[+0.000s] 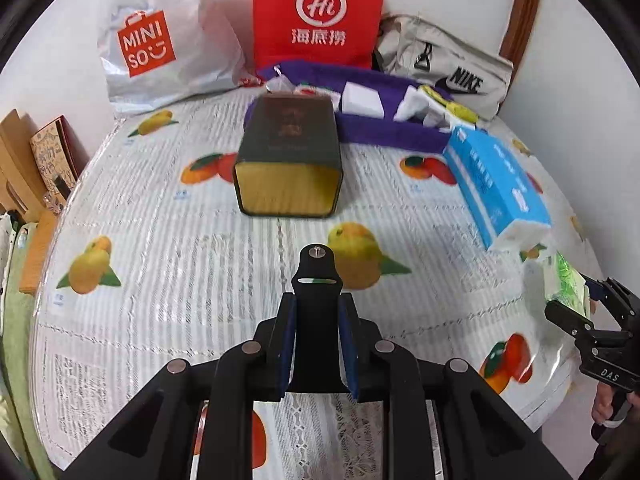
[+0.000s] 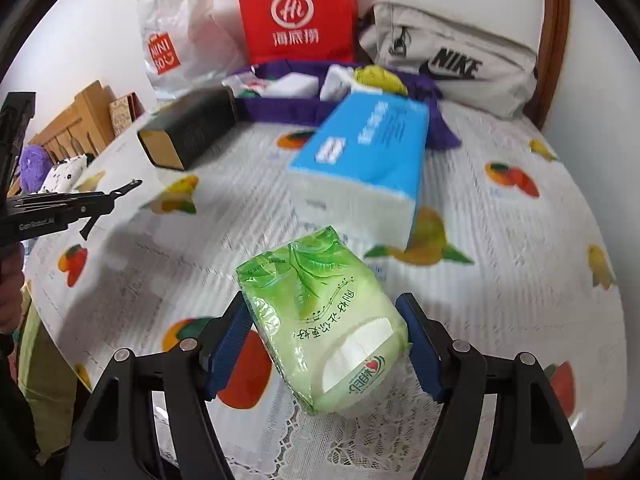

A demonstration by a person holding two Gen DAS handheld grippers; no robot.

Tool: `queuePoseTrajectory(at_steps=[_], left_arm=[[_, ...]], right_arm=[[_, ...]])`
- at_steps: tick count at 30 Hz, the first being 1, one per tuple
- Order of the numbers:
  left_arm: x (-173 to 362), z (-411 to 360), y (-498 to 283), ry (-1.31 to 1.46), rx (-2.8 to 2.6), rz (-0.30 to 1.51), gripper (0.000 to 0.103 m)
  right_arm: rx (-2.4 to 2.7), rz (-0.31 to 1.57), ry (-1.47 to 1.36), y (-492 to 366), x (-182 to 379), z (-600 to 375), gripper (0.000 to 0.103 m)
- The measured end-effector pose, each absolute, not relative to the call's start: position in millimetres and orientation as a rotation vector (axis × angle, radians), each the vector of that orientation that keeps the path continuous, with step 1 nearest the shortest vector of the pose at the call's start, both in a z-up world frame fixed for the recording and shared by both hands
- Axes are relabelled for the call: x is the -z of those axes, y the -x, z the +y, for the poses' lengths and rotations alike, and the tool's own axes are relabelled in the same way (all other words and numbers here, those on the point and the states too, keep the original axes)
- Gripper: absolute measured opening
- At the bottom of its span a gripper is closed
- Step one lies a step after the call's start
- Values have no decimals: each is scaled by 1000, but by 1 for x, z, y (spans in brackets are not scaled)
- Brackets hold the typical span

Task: Organize soft objects
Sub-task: 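Carry the watch strap and green tissue packet over the purple towel with both tools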

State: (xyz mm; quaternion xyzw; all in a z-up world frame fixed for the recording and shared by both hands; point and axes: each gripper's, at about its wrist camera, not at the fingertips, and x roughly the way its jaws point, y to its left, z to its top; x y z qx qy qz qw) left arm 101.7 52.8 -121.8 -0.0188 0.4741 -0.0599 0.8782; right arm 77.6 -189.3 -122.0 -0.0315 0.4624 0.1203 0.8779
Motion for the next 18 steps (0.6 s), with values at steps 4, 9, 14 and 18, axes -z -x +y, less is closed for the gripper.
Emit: queuePoseTrajectory(at_steps=[4, 9, 14, 18], left_arm=[[106, 56, -108, 70, 135, 971, 20], [86, 56, -120, 71, 129, 948, 20], [69, 53, -137, 67, 126, 929, 20], [57, 50, -152, 61, 123, 914, 20]], right_arm=[[-253, 923, 72, -81, 100, -190, 72], [-248, 888, 67, -95, 78, -192, 72], [-249, 867, 53, -116, 61, -194, 72], [-244, 862, 41, -137, 52, -198, 72]])
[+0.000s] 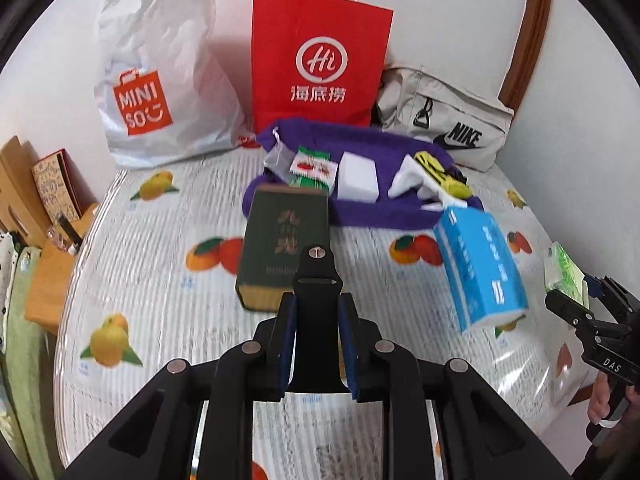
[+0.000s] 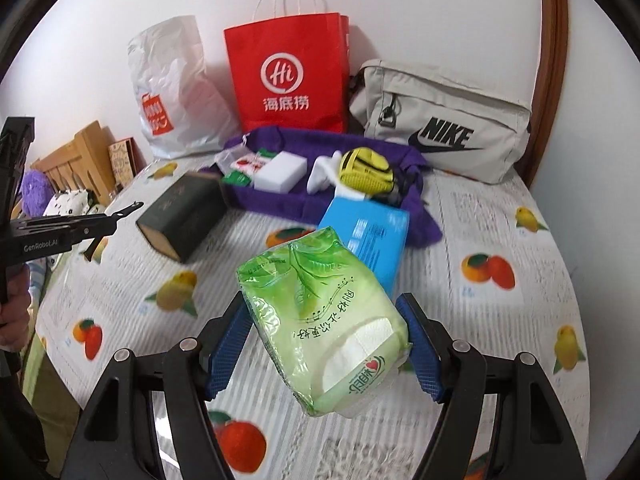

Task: Organize soft objects
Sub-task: 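Carry the watch strap and green tissue packet over the purple towel with both tools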

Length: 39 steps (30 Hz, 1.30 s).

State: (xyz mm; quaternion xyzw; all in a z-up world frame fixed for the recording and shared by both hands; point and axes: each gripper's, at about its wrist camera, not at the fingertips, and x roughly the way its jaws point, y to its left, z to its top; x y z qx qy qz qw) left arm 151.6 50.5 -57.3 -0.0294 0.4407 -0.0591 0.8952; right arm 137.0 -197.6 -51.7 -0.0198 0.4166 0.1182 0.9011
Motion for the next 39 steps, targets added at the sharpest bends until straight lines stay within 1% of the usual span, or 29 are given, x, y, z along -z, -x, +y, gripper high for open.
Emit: queuePoseTrajectory(at_steps=[8, 16, 30, 39], left_arm=[[49, 49, -195, 72, 128, 913, 20], [51, 39, -248, 51, 160, 928, 20], [71, 40, -324, 52, 183, 970, 20], [92, 38, -362, 84, 217, 1007, 20]], right_arm=[[-256, 830, 54, -185, 33, -197, 72], [-277, 829, 66, -242, 30, -185, 72], [-321, 890, 112, -334, 56, -148, 72], [-311, 973, 134, -377, 90, -134, 72]])
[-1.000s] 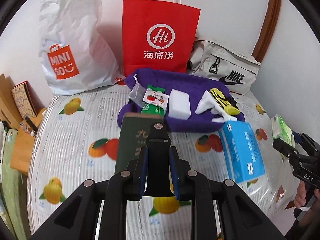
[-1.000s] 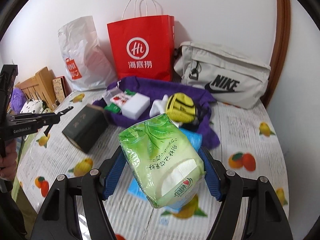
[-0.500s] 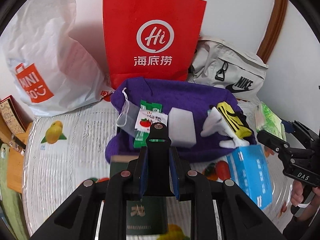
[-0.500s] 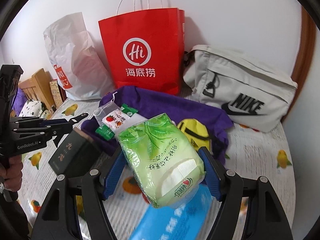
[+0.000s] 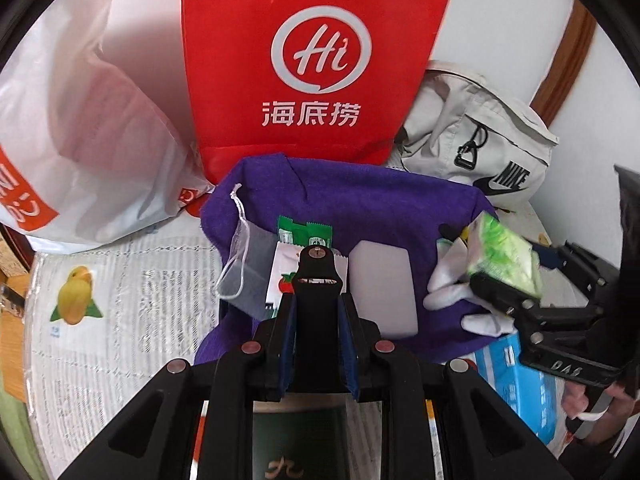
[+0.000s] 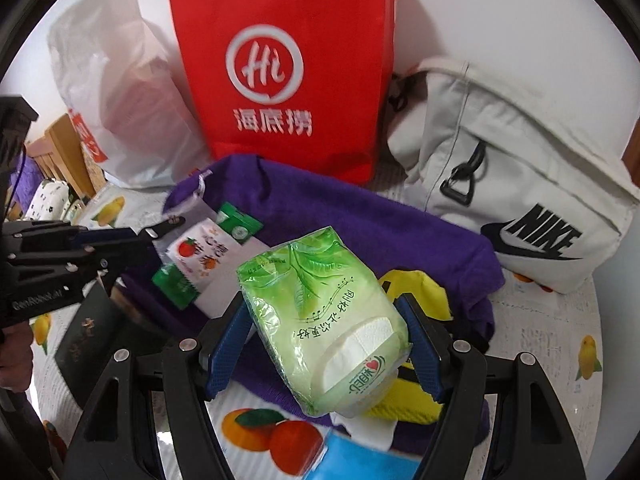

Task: Organize soft objects
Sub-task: 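Carry the watch strap and green tissue packet over the purple towel with both tools, then open the left tool on the towel while the right tool releases the tissue packet there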

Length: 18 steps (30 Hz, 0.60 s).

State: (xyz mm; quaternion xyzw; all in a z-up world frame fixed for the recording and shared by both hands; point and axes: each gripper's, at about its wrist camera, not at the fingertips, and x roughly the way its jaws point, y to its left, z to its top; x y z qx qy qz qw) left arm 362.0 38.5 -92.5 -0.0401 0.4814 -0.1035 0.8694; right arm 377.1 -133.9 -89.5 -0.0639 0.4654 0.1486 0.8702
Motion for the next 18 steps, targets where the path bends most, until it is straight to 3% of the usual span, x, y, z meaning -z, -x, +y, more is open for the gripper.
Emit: queuePoseTrajectory(at_steps=[13, 18], left_arm=[[115, 31, -394, 109, 247, 1047, 20], [122, 28, -404, 108, 249, 1064, 20]], right_arm=[[-328, 1033, 149, -405, 119, -127, 74], [-330, 1030, 133, -407, 121, -130, 80]])
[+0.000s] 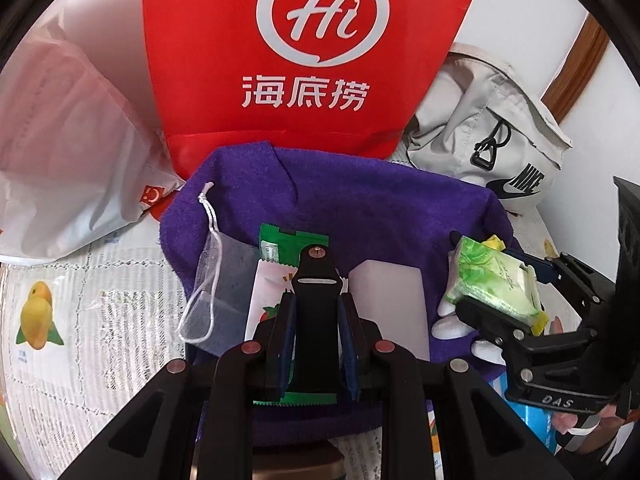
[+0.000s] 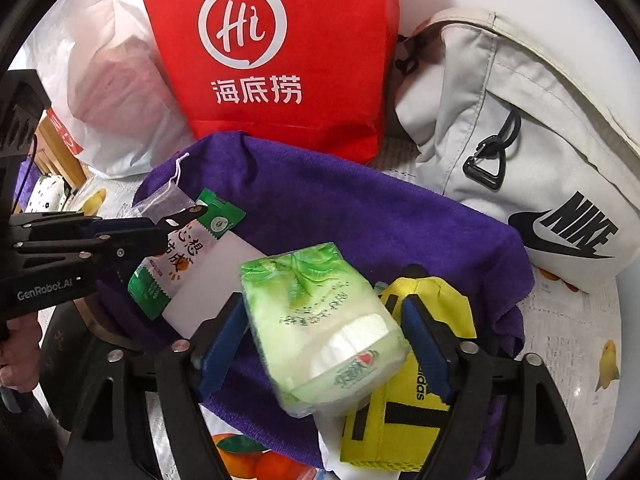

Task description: Organize soft objects

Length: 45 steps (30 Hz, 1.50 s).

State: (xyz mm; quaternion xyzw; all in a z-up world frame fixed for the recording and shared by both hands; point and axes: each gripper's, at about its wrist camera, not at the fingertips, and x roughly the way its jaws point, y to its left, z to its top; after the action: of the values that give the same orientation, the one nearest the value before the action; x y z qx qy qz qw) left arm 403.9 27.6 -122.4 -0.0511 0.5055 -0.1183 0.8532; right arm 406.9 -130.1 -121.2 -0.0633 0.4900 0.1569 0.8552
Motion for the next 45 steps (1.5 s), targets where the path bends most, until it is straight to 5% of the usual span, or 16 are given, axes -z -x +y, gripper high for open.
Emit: queuePoseTrajectory(at_steps=[12, 16, 24, 30, 35, 45], left_arm=[[133, 15, -418, 114, 276, 1103, 21], [130, 15, -419, 116, 260, 1111, 54], [108, 19, -394, 79, 245, 1090, 56], [86, 14, -351, 9, 191, 1072, 66], [67, 13, -308, -6, 147, 1043, 90], [37, 14, -220, -2, 66, 980, 99]], right_arm=[[-344, 1029, 66, -405, 108, -136, 85], [-341, 1010, 65, -395, 98, -139, 85], [-314, 983, 55, -364, 81, -153, 85], [-277, 981, 7, -329, 67, -166, 85], [-250, 975, -8, -294, 56, -171, 85], [-208, 913, 17, -216, 32, -176, 99]])
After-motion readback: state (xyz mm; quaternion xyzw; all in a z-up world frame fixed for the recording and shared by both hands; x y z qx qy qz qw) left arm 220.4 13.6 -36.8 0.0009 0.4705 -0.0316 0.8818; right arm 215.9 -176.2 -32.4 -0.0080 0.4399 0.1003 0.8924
